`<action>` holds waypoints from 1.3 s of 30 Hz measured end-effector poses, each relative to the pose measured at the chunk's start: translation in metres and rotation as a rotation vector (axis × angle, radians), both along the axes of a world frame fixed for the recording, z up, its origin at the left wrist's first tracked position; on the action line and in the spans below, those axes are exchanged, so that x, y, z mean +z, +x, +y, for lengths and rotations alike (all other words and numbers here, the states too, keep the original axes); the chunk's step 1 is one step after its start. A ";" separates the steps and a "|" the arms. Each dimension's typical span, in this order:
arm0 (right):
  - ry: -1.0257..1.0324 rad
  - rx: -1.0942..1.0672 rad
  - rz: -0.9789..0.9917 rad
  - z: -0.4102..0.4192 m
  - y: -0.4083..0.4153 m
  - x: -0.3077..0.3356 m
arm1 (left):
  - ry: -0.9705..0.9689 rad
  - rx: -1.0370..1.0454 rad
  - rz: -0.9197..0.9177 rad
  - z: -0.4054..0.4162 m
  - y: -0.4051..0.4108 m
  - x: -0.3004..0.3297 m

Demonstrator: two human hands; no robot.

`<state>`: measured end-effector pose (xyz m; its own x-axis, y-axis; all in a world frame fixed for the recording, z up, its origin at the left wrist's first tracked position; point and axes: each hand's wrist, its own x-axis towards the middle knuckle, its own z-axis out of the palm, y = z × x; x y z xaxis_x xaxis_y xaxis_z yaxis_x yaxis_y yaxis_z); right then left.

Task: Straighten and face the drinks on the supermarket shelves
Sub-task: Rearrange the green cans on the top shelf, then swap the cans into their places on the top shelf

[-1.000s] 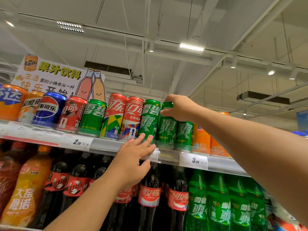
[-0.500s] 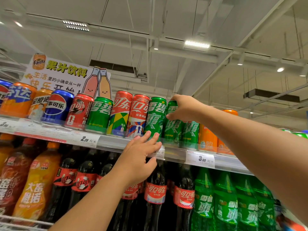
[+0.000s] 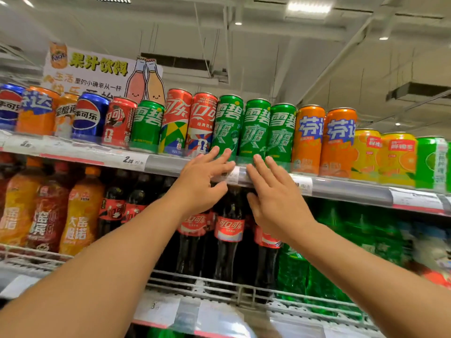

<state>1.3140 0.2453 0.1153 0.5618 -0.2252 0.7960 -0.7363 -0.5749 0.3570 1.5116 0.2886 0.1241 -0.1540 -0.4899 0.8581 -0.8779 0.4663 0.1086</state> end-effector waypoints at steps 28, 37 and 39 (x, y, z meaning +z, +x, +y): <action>0.198 -0.289 -0.153 0.026 0.035 -0.016 | 0.124 0.821 -0.313 0.093 0.134 -0.013; 0.312 -0.470 -0.242 0.043 0.057 -0.017 | 0.064 0.758 -0.384 0.078 0.166 -0.032; 0.316 -0.430 -0.254 0.052 0.069 -0.012 | 0.081 0.735 -0.363 0.078 0.165 -0.032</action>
